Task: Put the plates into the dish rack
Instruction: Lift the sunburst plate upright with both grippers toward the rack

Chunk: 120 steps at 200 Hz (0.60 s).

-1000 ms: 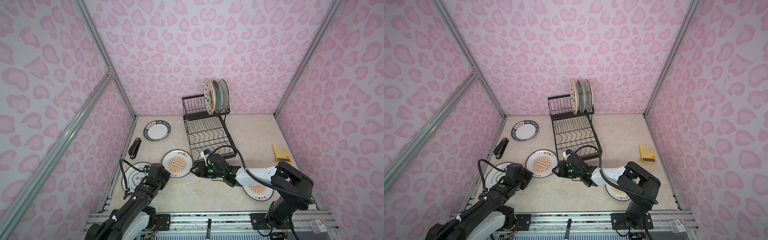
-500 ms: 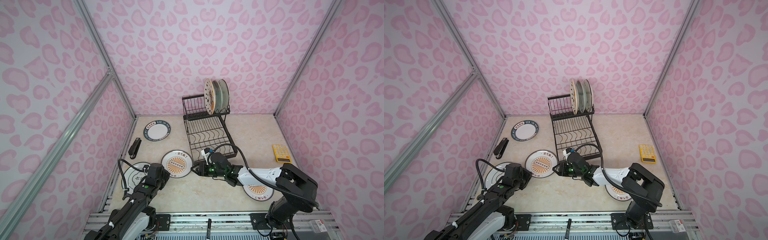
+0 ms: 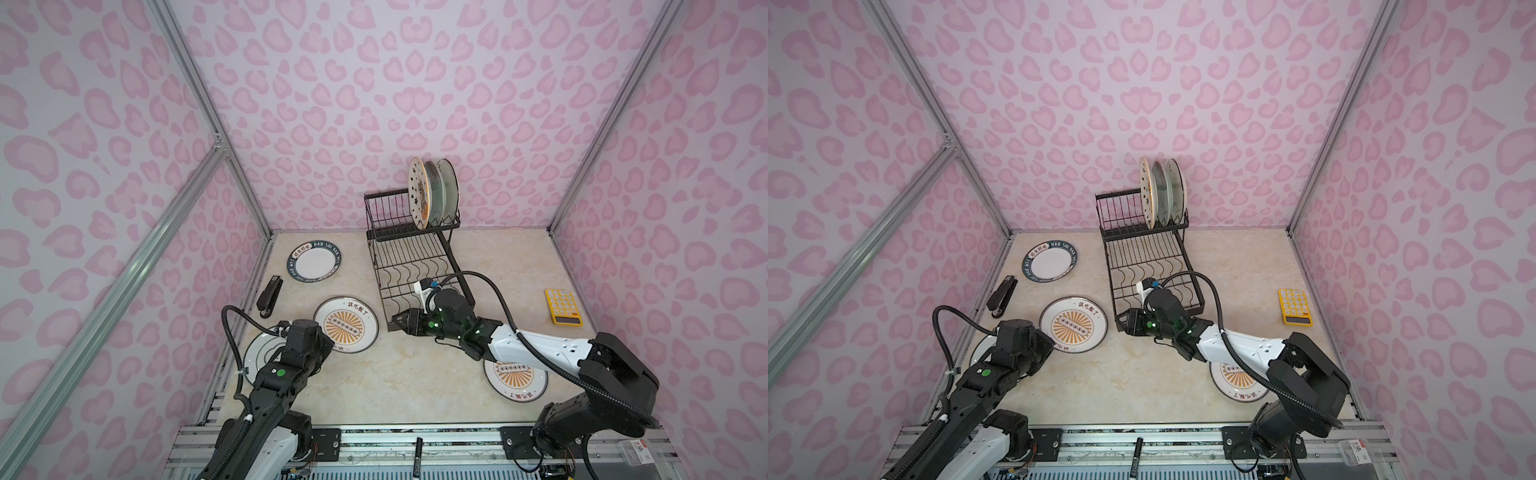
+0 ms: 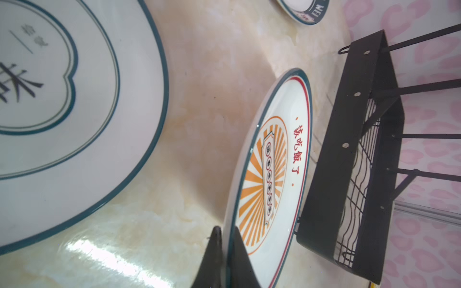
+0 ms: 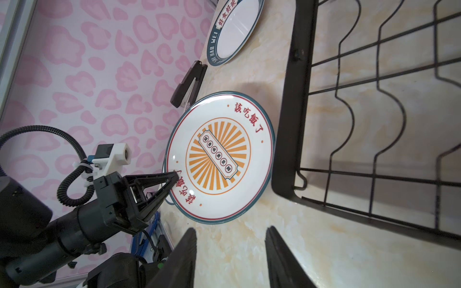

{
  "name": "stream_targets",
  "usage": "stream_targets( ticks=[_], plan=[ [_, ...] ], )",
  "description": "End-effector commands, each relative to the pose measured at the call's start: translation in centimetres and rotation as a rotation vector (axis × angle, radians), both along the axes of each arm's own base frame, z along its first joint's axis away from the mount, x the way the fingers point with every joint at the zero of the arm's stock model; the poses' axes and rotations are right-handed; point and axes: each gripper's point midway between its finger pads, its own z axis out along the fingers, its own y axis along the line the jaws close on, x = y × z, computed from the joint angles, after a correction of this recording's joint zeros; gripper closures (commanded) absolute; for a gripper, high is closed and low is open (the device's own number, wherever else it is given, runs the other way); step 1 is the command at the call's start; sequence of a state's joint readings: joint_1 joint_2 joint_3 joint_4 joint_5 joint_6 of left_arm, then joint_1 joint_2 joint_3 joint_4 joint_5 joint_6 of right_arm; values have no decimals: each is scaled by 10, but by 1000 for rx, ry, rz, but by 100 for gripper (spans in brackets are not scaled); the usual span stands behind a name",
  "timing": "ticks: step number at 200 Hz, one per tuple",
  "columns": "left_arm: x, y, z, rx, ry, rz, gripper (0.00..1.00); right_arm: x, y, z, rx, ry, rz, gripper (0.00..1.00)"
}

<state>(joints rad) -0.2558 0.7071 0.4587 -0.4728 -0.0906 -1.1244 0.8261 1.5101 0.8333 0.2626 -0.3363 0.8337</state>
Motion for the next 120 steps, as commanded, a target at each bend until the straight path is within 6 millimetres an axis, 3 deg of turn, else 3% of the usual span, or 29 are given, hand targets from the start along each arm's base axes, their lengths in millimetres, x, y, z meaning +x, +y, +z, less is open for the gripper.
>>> stream_targets(
  ticks=[1,74,120],
  plan=[
    [3,5,15,33,-34,0,97,4,-5,0,-27,-26,1,55],
    [13,-7,59,8,-145,-78,96,25,-17,9,-23,-53,-28,54],
    [27,-30,91,-37,-275,-198,96,40,-24,21,-6,-74,-39,48]
  ],
)
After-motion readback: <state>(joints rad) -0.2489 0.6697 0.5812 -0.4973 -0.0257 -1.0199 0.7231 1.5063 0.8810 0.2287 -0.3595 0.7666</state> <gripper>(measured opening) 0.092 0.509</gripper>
